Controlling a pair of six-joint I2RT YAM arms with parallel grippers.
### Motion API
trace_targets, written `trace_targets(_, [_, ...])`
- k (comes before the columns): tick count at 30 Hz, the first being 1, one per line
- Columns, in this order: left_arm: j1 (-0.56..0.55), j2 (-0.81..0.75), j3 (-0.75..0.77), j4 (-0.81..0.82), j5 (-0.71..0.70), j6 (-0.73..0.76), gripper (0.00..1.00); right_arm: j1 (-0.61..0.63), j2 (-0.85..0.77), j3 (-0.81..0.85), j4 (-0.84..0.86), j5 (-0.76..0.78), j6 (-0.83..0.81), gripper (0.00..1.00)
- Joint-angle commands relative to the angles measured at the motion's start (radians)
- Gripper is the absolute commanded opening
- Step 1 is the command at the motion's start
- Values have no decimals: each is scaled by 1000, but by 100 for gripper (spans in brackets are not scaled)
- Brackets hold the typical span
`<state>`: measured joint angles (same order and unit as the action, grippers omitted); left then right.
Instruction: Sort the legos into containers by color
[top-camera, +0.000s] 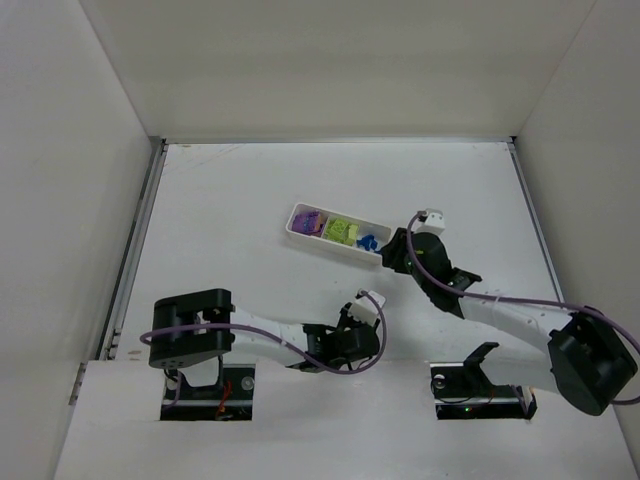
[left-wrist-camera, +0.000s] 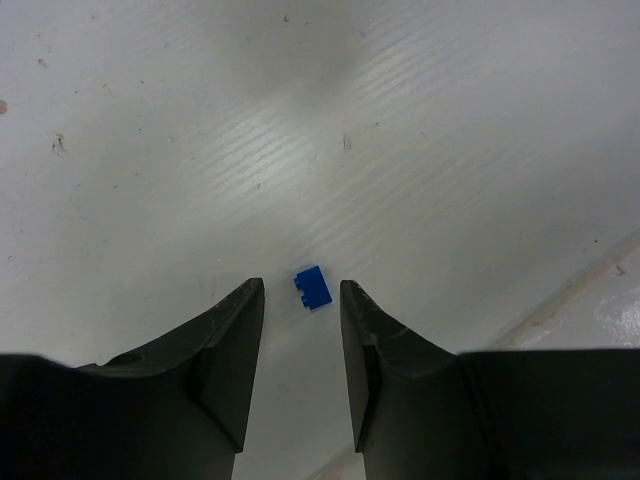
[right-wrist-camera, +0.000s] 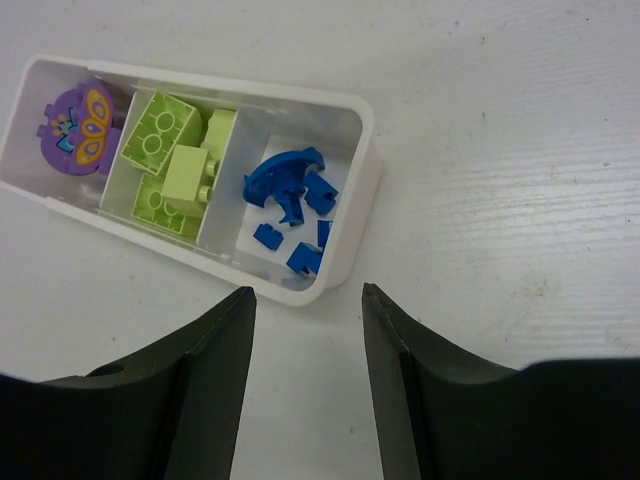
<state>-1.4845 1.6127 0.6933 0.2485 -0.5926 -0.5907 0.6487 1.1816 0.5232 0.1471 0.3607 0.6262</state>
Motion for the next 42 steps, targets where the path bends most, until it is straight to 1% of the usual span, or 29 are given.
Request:
trace_targets(1, [5, 32, 48, -6, -29, -15, 32, 6, -30, -3, 65, -2, 12, 53])
trace_targets(7, [5, 72, 68, -32, -16, -17, 24, 6, -48, -6, 65, -8, 9, 53])
trace_targets(8, [5, 73, 68, -37, -19, -18, 22, 6, -48, -8, 65, -9, 9, 53])
trace_targets(10, [5, 69, 68, -49, -26, -20, 14, 6, -51, -8, 65, -11, 9, 53])
trace_targets(11, [5, 56, 66, -54, -27, -20, 13, 6, -56, -9, 65, -11, 10, 53])
trace_targets(16, [36, -55, 29, -43, -52, -8, 10, 6, -108, -38, 57, 14, 24, 53])
trace_targets(18, [72, -109, 14, -32, -44, 0, 10, 1, -151, -70, 54, 49, 53, 53])
trace_targets(21, [149, -180, -6, 11, -21, 26, 10, -42, -221, -123, 49, 93, 98, 53])
trace_targets(22, [180, -198, -9, 30, -6, 35, 10, -59, -237, -136, 46, 98, 110, 52])
trace_targets(23, [210, -214, -9, 49, 16, 46, 10, -76, -249, -149, 45, 101, 122, 47])
trace_targets(24, [244, -224, -5, 66, 43, 57, 10, -99, -260, -164, 45, 103, 135, 34])
trace_targets(25, [278, -231, 5, 83, 74, 69, 11, -117, -263, -173, 43, 100, 139, 19])
trace_targets(26, [310, -234, 18, 96, 103, 81, 11, -137, -264, -180, 36, 93, 145, 10])
trace_targets(27, [339, -232, 34, 109, 128, 92, 12, -151, -261, -183, 26, 89, 153, 7])
trace_targets(28, [377, -223, 60, 121, 157, 109, 13, -160, -255, -184, 23, 83, 158, 7])
trace_targets(30, [425, -198, 104, 130, 194, 126, 13, -166, -243, -187, 34, 67, 161, 11])
trace_targets(32, [477, -142, 173, 140, 235, 149, 13, -160, -229, -190, 58, 61, 164, 16])
trace_targets(34, [510, -82, 236, 146, 273, 166, 14, -160, -223, -192, 74, 58, 164, 18])
trace_targets(39, [551, 65, 374, 144, 316, 189, 15, -149, -235, -190, 75, 50, 164, 18])
trace_targets(42, [560, 122, 423, 138, 318, 195, 18, -149, -263, -198, 74, 49, 161, 20])
